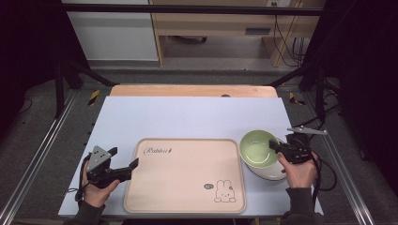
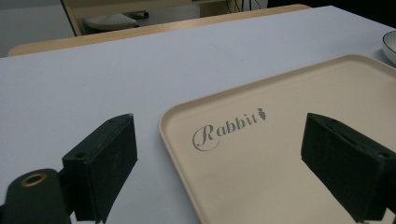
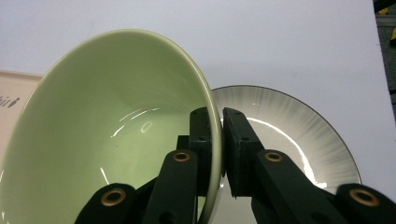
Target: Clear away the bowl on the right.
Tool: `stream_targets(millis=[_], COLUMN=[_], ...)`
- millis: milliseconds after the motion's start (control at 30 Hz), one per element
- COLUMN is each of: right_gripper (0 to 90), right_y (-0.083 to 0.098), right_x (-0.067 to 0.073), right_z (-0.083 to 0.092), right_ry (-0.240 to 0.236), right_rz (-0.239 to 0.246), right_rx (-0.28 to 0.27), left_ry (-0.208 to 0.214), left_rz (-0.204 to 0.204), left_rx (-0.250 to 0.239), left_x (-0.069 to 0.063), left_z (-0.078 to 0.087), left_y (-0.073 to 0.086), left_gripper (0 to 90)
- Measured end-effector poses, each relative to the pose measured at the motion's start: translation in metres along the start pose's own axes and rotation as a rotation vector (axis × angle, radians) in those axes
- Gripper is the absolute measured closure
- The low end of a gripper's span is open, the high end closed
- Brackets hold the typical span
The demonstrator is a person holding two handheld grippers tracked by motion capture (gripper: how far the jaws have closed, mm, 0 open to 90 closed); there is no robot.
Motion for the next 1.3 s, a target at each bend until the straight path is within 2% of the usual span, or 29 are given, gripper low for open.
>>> stream_targets(millis=[400,1300], right_gripper=[82.6,82.5], right_y=[-0.003,-0.008], right_x=[0.017,0.061], right_z=[0.0,-0.009], right_ry=[-0.032,-0.106], right_rz=[0.04,0.138], right_rx=[-0.004,0.026], left_ry=[0.001,0.003], left_rz=[-0.002,-0.009], left_rx=[0.002,0.005], left_x=[0.0,-0.001], left_z=[0.0,-0.001], left_y=[0.0,0.0], left_gripper=[10.3,10.3])
Point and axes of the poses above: each handheld gripper's, and its own axes: z roughly backward along the jaws, y roughly out of its underside, x roughly to its left, the point moved 6 cm from there along -z, roughly forward along the jaws, and after that the axes turned 10 degrees about x, right-handed, at the moved point
